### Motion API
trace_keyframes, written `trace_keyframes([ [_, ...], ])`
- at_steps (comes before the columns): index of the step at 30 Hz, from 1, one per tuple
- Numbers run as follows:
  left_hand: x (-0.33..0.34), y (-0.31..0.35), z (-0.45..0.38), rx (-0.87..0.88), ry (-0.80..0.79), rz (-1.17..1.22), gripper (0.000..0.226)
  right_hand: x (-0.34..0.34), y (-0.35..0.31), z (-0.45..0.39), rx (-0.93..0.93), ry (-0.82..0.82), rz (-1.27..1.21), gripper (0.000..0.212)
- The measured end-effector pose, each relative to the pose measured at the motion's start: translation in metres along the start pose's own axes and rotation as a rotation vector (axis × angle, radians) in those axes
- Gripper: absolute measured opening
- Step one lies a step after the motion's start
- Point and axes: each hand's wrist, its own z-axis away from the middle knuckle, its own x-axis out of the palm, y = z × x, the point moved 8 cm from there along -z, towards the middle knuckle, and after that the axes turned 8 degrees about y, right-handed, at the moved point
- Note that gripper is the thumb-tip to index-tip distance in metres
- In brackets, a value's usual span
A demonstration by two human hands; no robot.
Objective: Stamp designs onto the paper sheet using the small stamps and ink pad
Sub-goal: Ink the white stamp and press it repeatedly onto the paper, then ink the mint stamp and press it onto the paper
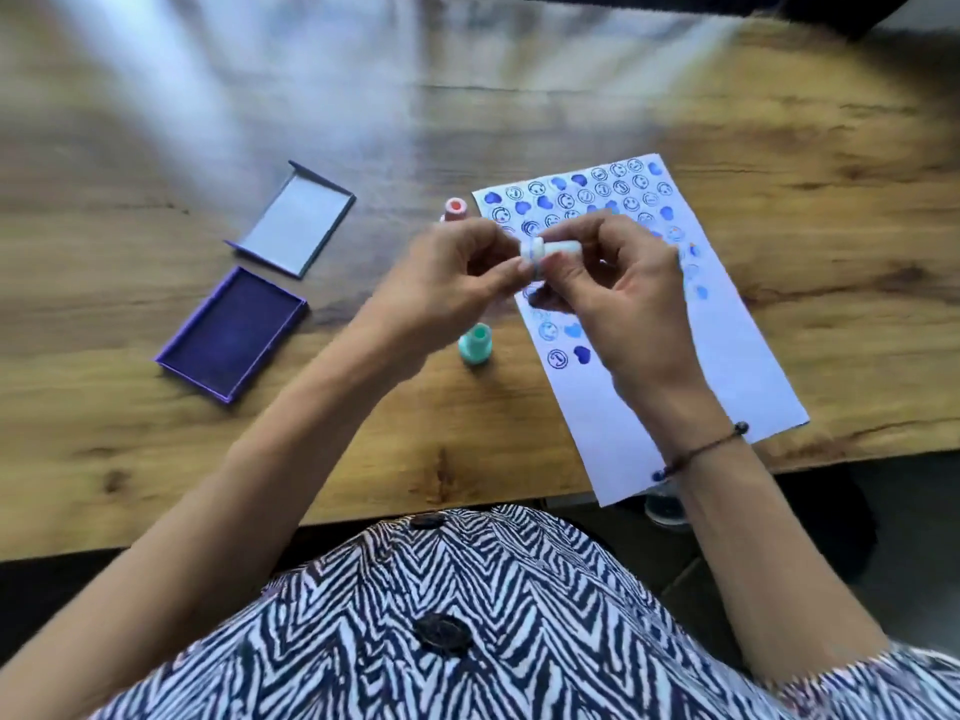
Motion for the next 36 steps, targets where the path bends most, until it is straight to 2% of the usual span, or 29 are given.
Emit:
trace_keyframes([
  [1, -0.030, -0.005, -0.001, -0.007, 0.122, -0.079, 0.024, 0.031, -0.004, -0.008, -0.055, -0.114, 0.103, 0.002],
  [5, -0.057, -0.019, -0.004, -0.040, 0.296, -0.167, 0.026, 0.077, 0.011, -0.034, -0.325, -0.223, 0.705, 0.015],
  [8, -0.069, -0.035, 0.005, -0.102, 0.366, -0.129, 0.028, 0.084, 0.013, -0.030, -0.383, -0.268, 0.856, 0.026],
  [11, -0.077, -0.047, 0.016, -0.129, 0.392, -0.075, 0.022, 0.065, -0.006, -0.016, -0.437, -0.165, 0.723, 0.031],
  [14, -0.077, -0.053, 0.026, -0.139, 0.395, -0.027, 0.017, 0.074, -0.004, 0.016, -0.384, -0.387, 0.776, 0.039],
  [15, -0.077, -0.054, 0.028, -0.143, 0.392, -0.014, 0.016, 0.081, 0.002, 0.024, -0.371, -0.464, 0.821, 0.037],
  [17, -0.078, -0.056, 0.034, -0.149, 0.392, 0.017, 0.013, 0.091, -0.002, 0.029, -0.376, -0.492, 0.772, 0.024],
  [19, -0.083, -0.056, 0.043, -0.147, 0.371, 0.080, 0.012, 0.096, -0.015, 0.023, -0.331, -0.423, 0.547, 0.012],
  [21, -0.088, -0.054, 0.051, -0.133, 0.339, 0.194, 0.014, 0.103, -0.018, 0.016, -0.176, -0.406, 0.297, 0.006],
  [24, -0.108, -0.055, 0.065, -0.124, 0.440, 0.302, 0.012, 0.129, -0.019, 0.021, -0.014, -0.496, 0.024, 0.009],
  [27, -0.131, -0.060, 0.079, -0.151, 0.562, 0.381, 0.012, 0.152, -0.028, 0.033, -0.024, -0.534, -0.077, 0.021],
  [29, -0.148, -0.069, 0.092, -0.190, 0.653, 0.470, 0.017, 0.165, -0.042, 0.038, -0.145, -0.526, -0.014, 0.021],
  [32, -0.178, -0.085, 0.117, -0.194, 0.812, 0.522, 0.018, 0.188, -0.076, 0.033, -0.525, -0.445, 0.213, 0.016],
  [34, -0.192, -0.095, 0.132, -0.199, 0.882, 0.531, 0.017, 0.210, -0.089, 0.033, -0.714, -0.424, 0.329, 0.015],
  [36, -0.195, -0.101, 0.138, -0.211, 0.917, 0.535, 0.016, 0.237, -0.074, 0.048, -0.847, -0.541, 0.588, 0.018],
])
